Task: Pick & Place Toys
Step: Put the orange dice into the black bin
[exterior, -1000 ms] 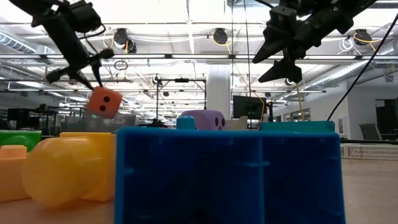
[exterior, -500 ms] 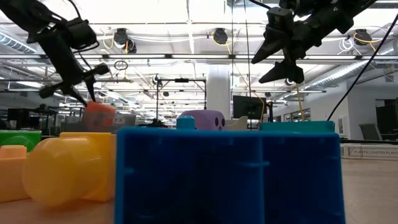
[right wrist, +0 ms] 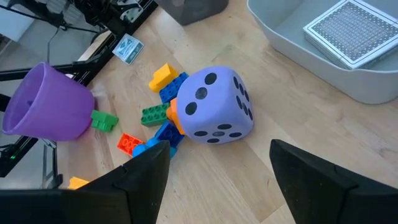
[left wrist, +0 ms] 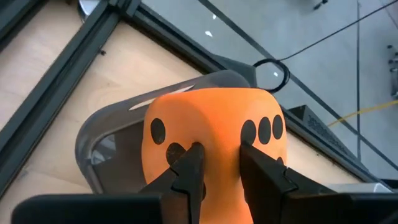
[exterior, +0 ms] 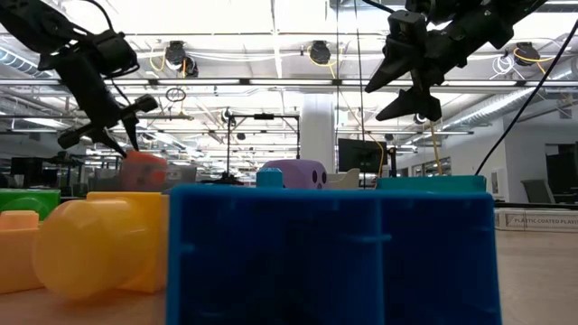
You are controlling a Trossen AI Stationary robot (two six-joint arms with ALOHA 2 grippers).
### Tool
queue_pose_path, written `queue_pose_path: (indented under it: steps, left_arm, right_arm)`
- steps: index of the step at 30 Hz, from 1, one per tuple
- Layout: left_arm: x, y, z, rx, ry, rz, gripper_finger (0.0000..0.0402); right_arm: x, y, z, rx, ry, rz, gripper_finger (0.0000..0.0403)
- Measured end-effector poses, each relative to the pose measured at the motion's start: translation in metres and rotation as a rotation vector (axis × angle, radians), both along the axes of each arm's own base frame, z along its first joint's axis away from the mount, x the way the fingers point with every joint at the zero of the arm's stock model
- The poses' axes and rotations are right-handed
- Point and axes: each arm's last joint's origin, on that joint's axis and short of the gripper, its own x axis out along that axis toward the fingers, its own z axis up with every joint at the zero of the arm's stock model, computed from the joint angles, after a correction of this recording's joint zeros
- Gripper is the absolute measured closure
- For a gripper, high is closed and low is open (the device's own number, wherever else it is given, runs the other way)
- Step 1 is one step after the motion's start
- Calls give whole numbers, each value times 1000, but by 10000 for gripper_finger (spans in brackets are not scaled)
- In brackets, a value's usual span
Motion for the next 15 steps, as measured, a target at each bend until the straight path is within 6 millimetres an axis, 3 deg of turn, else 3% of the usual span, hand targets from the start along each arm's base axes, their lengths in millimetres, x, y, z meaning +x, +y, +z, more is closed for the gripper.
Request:
queue_pose_path:
  steps: [15]
  left_arm:
    - [0,1,1,13,6,6,178]
  right_arm:
    - [0,0,0,3,-1,4,135]
